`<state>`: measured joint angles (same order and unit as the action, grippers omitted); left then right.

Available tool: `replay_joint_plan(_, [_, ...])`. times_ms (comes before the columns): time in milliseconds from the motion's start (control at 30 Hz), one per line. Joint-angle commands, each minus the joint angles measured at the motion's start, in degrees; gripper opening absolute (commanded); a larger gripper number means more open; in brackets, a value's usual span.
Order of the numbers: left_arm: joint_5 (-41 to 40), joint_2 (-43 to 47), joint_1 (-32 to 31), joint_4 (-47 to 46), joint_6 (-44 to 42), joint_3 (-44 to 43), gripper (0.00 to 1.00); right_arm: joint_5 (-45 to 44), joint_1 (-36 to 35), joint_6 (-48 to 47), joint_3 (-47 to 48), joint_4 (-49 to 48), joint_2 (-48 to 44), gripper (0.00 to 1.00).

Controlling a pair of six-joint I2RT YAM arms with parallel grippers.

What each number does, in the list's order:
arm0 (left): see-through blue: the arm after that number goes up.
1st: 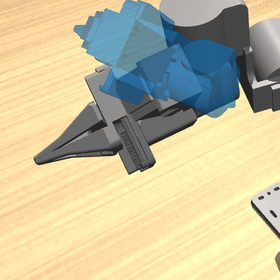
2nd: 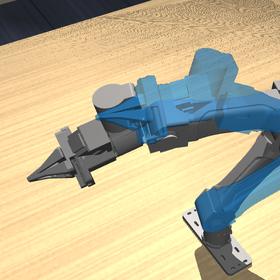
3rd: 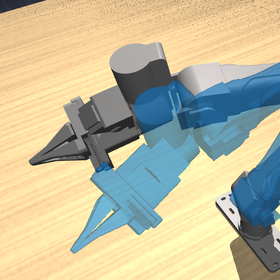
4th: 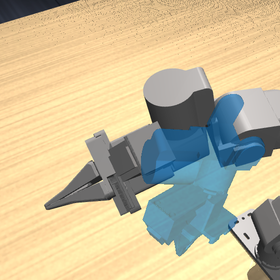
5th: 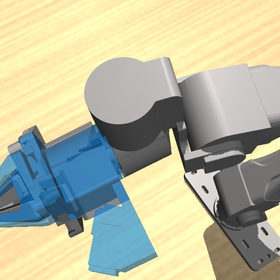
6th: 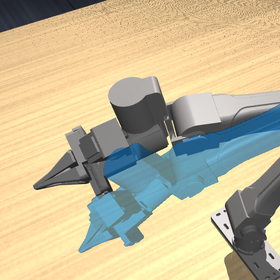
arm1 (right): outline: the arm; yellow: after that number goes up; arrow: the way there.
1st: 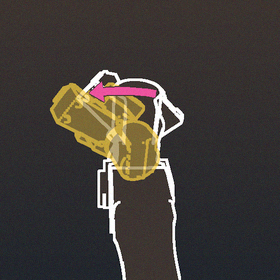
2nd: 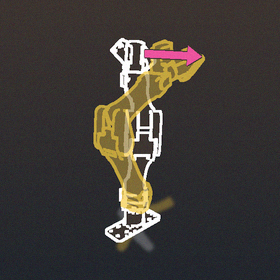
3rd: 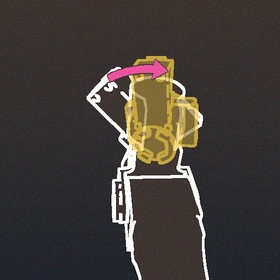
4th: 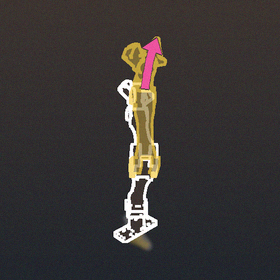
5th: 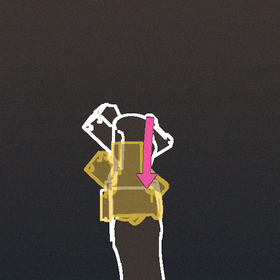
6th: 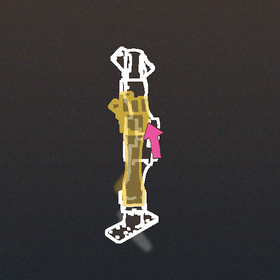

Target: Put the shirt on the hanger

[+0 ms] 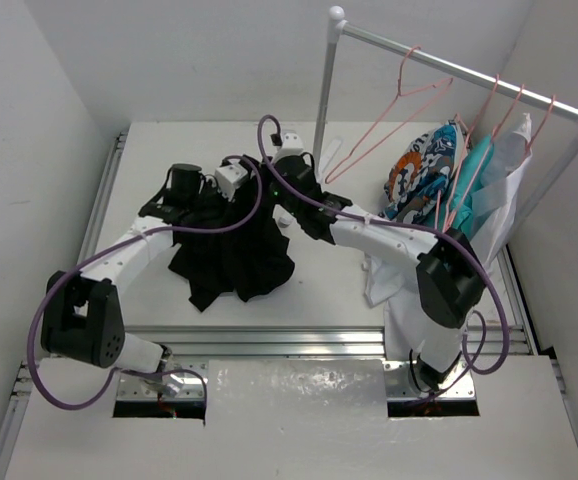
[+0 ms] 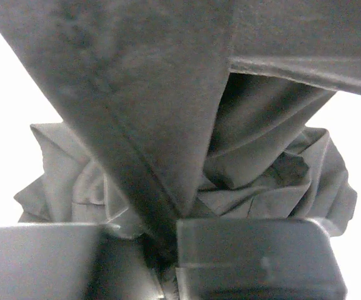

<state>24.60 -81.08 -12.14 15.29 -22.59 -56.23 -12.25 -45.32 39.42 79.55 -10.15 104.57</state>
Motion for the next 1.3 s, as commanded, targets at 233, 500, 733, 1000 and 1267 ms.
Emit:
replay_joint_plan(233, [-5.0,8.0,13.6,3.3,-4.1,-16.4,0.0,-4.4,1.7,-7.6,-3.9,-10.3,-8.0,0.0])
replay_joint_plan(500, [2.5,6.2,14.4,11.2,-6.0,-51.8,0.0,-3.4,-7.4,-32.6,5.5,-16.1,-14.5,0.0])
replay_joint_plan(733, [9.8,12.5,14.4,14.0,-9.4,-47.7,0.0,10.6,-10.1,-35.0,-4.4,-13.0,-23.2,0.02])
replay_joint_plan(1000, [7.8,20.9,14.4,17.1,-17.1,-25.2,0.0,28.0,-10.2,-39.1,-19.2,2.7,-32.3,0.99])
replay_joint_plan(1267, [11.0,22.7,14.4,29.4,-30.2,-21.3,0.0,21.6,-10.1,-39.0,-25.8,-0.3,-32.8,0.35])
